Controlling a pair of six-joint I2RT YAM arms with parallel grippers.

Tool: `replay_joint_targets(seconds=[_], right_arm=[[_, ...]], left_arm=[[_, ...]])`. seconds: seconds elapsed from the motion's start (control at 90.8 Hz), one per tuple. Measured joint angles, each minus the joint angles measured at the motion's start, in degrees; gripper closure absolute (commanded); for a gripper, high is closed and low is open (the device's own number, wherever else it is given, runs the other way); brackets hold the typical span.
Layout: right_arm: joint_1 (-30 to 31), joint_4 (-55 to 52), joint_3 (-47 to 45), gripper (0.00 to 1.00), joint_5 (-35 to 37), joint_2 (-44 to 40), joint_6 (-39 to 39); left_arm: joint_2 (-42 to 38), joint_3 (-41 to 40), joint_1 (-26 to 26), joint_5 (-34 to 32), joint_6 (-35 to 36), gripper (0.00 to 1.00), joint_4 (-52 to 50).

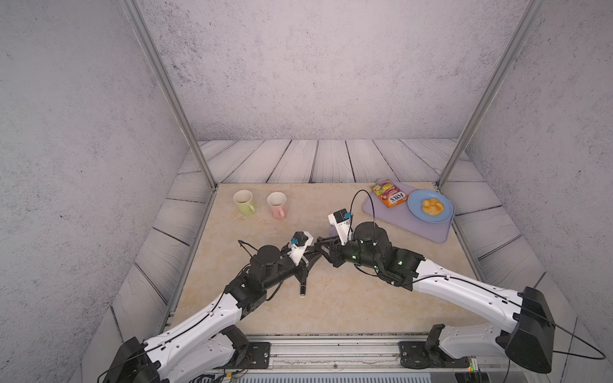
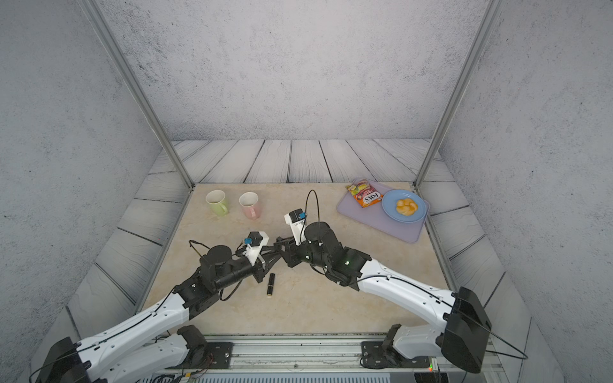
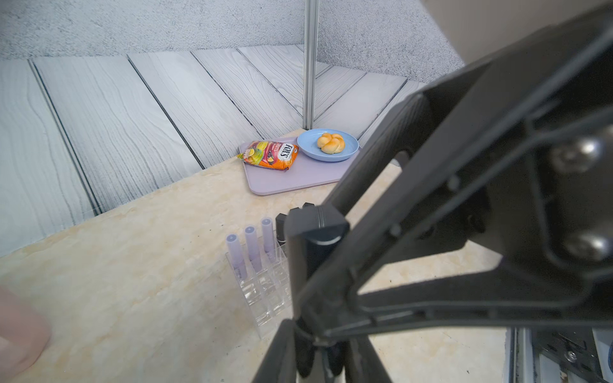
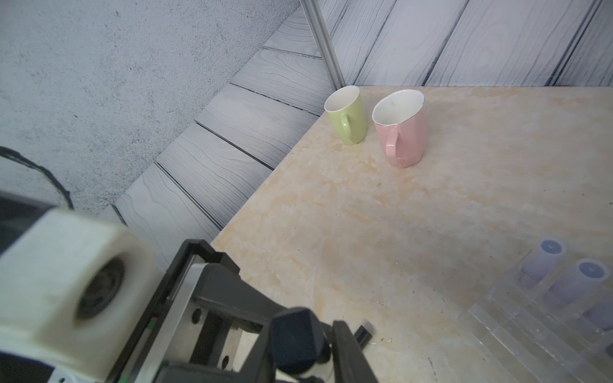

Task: Arrange the lipsticks in the organizer
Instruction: Pick up the lipstick at the center of the board, then place the lipstick in the storage box.

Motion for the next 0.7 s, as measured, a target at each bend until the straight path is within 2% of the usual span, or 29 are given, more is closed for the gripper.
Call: replay_joint_targets(seconds=[0.088, 0.132, 0.165, 0.22, 0.253, 0.286, 0.341, 0.451, 0.517, 0.605, 0.705], right_arm=[[0.0, 0.2, 0.0, 0.81, 0.7, 0.5, -0.2], [0.0, 0.3, 0.0, 0.84, 0.8, 0.7, -0.1], [0.0, 0.3, 0.0, 0.86, 1.2, 0.8, 0.0], [0.0, 0.5, 0.0, 0.88, 1.8, 0.8, 0.0], [0.0, 0.7, 0.0, 0.88, 2.5, 0.8, 0.0], [0.0, 1.0, 0.0, 0.89, 3.8, 0.7, 0.0], [-0.2, 1.3, -0.2, 0.92, 7.1, 0.5, -0.6], [-1.3, 1.9, -1.7, 0.96, 15.6, -0.9, -3.4], [-2.1, 4.3, -3.5, 0.97, 21.8, -1.0, -6.0], [-2.9, 8.3, -5.8, 0.97, 27.9, 1.0, -9.1], [-3.0, 12.9, -6.6, 0.98, 32.3, 6.9, -11.5]], left_arm=[[0.5, 0.1, 0.0, -0.8, -0.4, 0.95, 0.0], [0.8, 0.1, 0.0, -1.2, -0.7, 0.89, 0.0], [0.8, 0.1, 0.0, -1.4, -0.9, 0.8, 0.0], [0.8, 0.2, -0.2, -2.1, -1.5, 0.53, -0.1], [0.8, 0.6, -0.3, -3.0, -2.2, 0.4, -0.5], [0.7, 1.1, -0.5, -4.0, -3.1, 0.31, -1.2], [0.2, 2.5, -0.6, -6.3, -4.3, 0.22, -3.6], [-1.9, 5.8, -0.3, -11.5, -6.1, 0.12, -9.7], [-3.4, 7.3, 1.0, -15.2, -7.7, 0.1, -13.7], [-4.0, 8.8, 6.2, -17.3, -11.5, 0.12, -19.2], [-3.3, 9.2, 13.1, -17.5, -15.3, 0.13, -24.0]])
